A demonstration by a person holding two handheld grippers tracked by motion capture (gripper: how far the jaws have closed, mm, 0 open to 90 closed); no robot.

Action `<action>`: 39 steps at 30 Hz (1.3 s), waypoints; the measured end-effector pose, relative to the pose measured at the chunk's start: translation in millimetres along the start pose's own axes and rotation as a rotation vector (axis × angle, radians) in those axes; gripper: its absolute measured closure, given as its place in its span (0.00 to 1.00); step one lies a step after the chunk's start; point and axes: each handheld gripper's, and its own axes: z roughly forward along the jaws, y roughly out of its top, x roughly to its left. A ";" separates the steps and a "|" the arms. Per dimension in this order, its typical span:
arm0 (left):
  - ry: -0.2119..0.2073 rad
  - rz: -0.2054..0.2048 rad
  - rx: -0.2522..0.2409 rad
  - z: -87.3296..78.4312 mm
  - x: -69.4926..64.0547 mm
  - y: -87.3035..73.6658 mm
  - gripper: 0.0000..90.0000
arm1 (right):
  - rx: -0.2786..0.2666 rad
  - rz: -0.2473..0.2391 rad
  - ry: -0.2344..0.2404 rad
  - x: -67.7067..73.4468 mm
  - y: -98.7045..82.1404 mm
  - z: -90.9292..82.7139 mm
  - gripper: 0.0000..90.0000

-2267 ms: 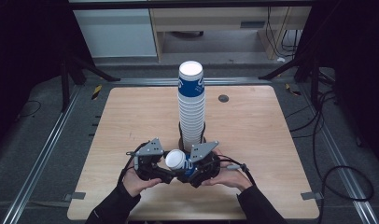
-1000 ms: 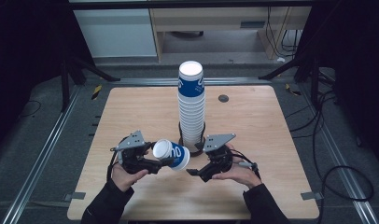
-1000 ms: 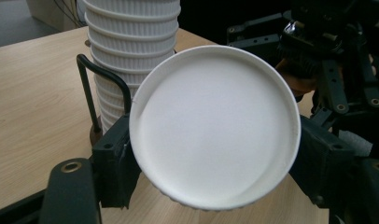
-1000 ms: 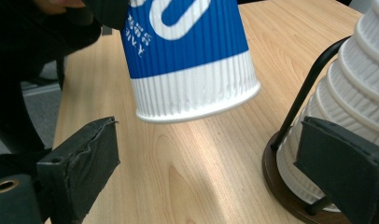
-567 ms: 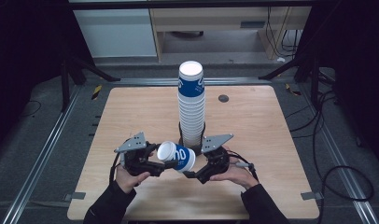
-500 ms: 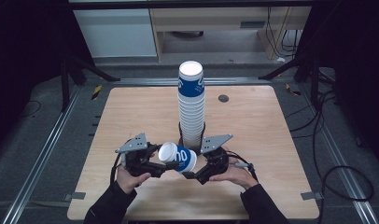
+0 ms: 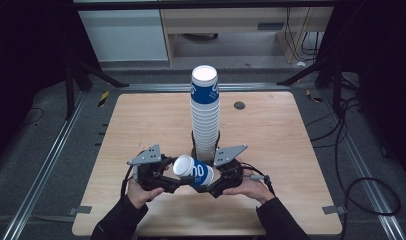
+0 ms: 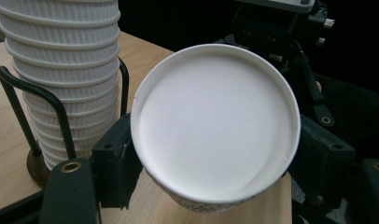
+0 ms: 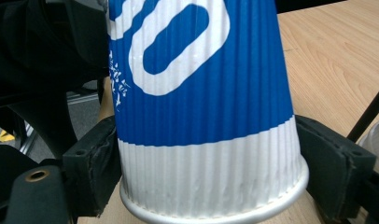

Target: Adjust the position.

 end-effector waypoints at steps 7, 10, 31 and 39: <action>0.012 0.009 0.018 -9.7 1.7 5.8 0.19 | 0.035 -0.021 -0.026 -1.4 -0.5 -2.8 0.18; 0.038 0.018 0.076 -17.4 4.2 8.4 0.17 | 0.090 -0.062 -0.075 -2.4 1.2 -7.6 0.18; 0.029 0.007 0.344 13.0 11.6 -10.0 0.22 | 0.310 -0.221 -0.093 4.3 10.4 21.2 0.18; 0.011 0.005 0.339 12.4 11.6 -10.5 0.27 | 0.322 -0.223 -0.089 5.1 9.3 22.7 0.16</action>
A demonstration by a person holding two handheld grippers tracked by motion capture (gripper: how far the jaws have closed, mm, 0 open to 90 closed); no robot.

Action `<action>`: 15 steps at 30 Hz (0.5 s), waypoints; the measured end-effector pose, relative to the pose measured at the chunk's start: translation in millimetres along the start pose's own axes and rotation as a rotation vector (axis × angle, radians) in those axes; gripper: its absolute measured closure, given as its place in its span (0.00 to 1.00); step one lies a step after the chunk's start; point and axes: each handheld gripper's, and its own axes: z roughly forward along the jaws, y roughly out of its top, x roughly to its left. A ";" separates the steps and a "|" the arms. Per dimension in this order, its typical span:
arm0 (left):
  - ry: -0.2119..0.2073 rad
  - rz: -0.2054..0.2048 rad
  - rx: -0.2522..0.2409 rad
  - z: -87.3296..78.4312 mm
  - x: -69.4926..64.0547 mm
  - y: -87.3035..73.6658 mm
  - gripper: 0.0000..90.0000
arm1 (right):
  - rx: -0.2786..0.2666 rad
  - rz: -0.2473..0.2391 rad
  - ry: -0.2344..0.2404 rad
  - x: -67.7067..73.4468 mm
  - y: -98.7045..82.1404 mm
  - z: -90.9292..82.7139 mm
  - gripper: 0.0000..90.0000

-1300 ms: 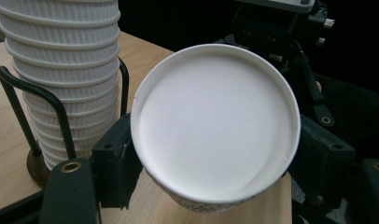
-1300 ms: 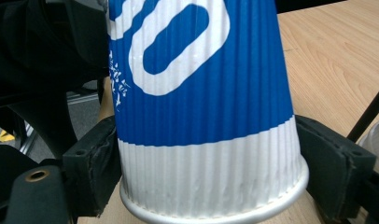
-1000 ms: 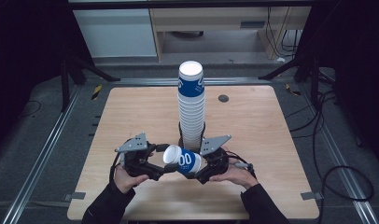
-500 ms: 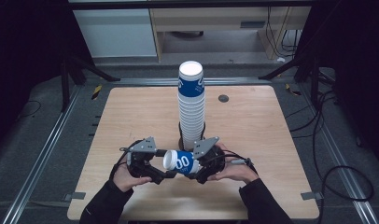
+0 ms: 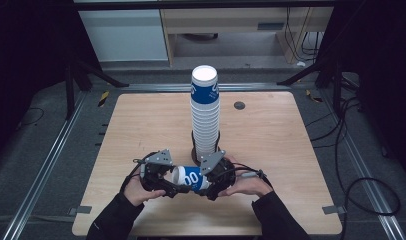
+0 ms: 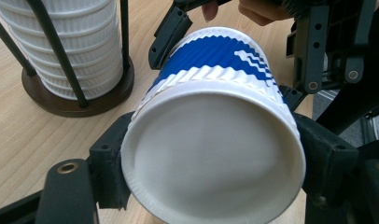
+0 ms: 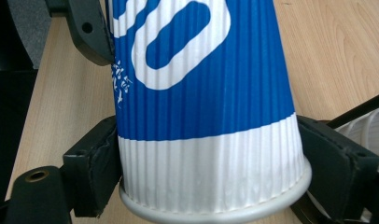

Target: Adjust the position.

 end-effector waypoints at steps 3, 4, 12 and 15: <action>-0.001 0.007 -0.005 -1.4 -0.1 0.0 0.28 | -0.009 0.010 0.000 0.1 -0.1 -0.4 0.15; 0.002 0.010 -0.006 -1.8 -0.2 0.1 0.28 | -0.013 0.017 0.000 0.0 -0.1 -0.9 0.14; 0.026 0.009 -0.033 -10.5 3.5 -1.0 0.28 | -0.118 0.083 -0.010 -5.6 -0.3 -22.9 0.09; 0.040 0.002 -0.067 -16.4 6.0 -1.7 0.28 | -0.164 0.120 -0.034 -7.0 -3.6 -35.4 0.09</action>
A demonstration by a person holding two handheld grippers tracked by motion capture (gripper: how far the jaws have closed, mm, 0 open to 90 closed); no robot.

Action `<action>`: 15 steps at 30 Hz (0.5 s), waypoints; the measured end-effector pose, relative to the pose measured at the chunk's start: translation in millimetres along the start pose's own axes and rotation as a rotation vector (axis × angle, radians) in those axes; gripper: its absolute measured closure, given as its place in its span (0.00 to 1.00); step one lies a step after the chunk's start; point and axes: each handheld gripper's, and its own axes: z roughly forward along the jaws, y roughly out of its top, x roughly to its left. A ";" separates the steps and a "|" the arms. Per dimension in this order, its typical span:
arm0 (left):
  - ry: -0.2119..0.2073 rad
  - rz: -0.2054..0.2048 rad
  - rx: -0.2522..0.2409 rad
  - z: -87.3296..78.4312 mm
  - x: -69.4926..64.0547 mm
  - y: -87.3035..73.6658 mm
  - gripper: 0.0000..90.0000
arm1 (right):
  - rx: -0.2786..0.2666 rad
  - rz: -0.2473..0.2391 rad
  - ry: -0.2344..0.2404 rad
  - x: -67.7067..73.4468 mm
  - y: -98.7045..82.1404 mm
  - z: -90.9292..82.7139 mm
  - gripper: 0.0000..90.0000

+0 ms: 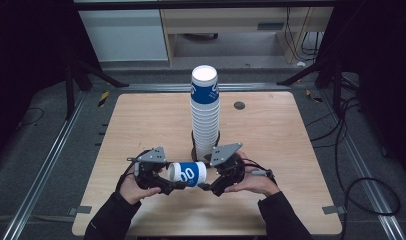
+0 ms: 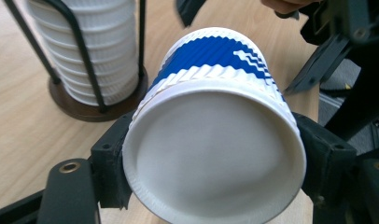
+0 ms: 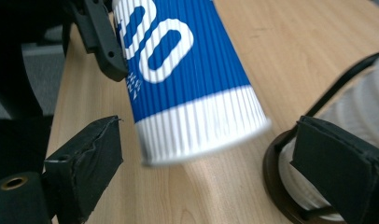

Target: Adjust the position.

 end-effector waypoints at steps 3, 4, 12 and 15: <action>0.009 0.001 -0.037 -3.8 0.9 -0.3 0.28 | -0.043 0.035 -0.015 -1.5 -3.8 -11.3 0.09; 0.010 0.004 -0.054 -4.4 0.8 -0.3 0.28 | -0.057 0.048 -0.022 -1.8 -5.5 -14.6 0.09; -0.017 0.013 -0.165 -6.5 -0.1 -1.0 0.28 | -0.140 0.138 -0.024 -1.8 -21.4 -30.6 0.08; -0.058 0.010 -0.193 -6.4 -0.8 -0.7 0.28 | -0.145 0.151 -0.004 -0.8 -26.0 -30.0 0.08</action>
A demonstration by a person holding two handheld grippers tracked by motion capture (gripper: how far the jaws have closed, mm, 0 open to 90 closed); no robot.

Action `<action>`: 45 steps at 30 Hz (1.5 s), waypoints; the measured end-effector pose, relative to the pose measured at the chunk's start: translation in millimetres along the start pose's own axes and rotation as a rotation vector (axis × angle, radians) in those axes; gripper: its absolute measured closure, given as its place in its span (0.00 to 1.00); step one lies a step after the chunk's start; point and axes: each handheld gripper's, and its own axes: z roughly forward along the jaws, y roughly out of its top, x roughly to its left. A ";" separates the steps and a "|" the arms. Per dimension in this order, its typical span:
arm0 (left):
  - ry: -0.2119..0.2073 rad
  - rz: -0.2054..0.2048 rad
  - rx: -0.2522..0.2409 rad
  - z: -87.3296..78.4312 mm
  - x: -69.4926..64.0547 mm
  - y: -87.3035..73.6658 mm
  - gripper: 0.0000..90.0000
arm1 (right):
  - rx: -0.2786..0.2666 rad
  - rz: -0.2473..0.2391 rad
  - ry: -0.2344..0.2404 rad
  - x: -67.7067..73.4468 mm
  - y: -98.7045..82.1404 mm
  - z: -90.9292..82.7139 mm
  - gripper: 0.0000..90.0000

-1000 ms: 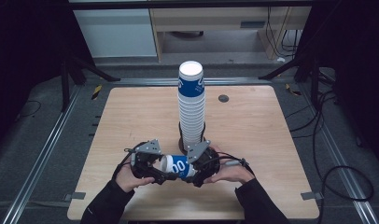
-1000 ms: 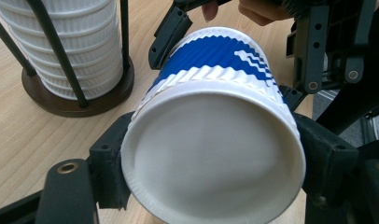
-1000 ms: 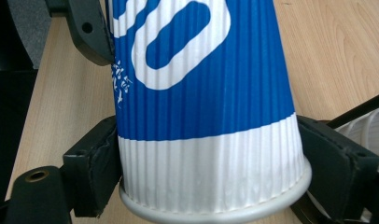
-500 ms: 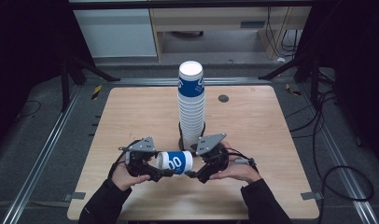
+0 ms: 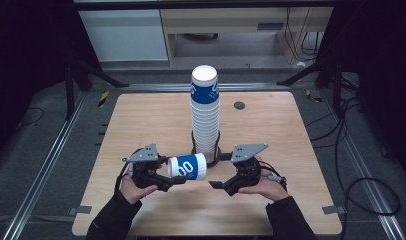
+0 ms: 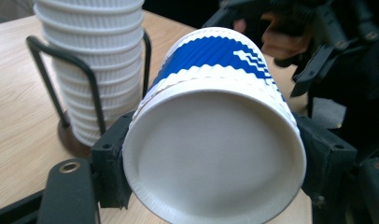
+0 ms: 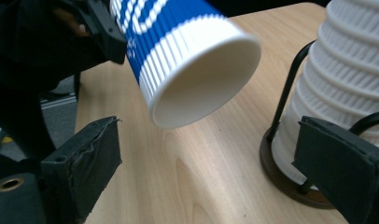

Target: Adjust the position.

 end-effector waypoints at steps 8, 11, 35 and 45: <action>-0.079 0.027 -0.015 4.7 -6.7 1.3 0.28 | 0.017 0.007 0.098 2.1 -2.8 13.1 0.07; -0.091 0.038 0.000 9.4 -9.7 0.7 0.28 | 0.014 0.007 0.105 2.0 -3.1 14.3 0.07; -0.094 0.066 0.064 17.5 -16.0 2.0 0.21 | -0.004 -0.007 0.199 1.5 -4.4 22.5 0.16; -0.052 0.099 0.139 4.7 -12.2 4.4 0.16 | 0.044 -0.039 0.159 -3.7 -2.6 14.7 0.17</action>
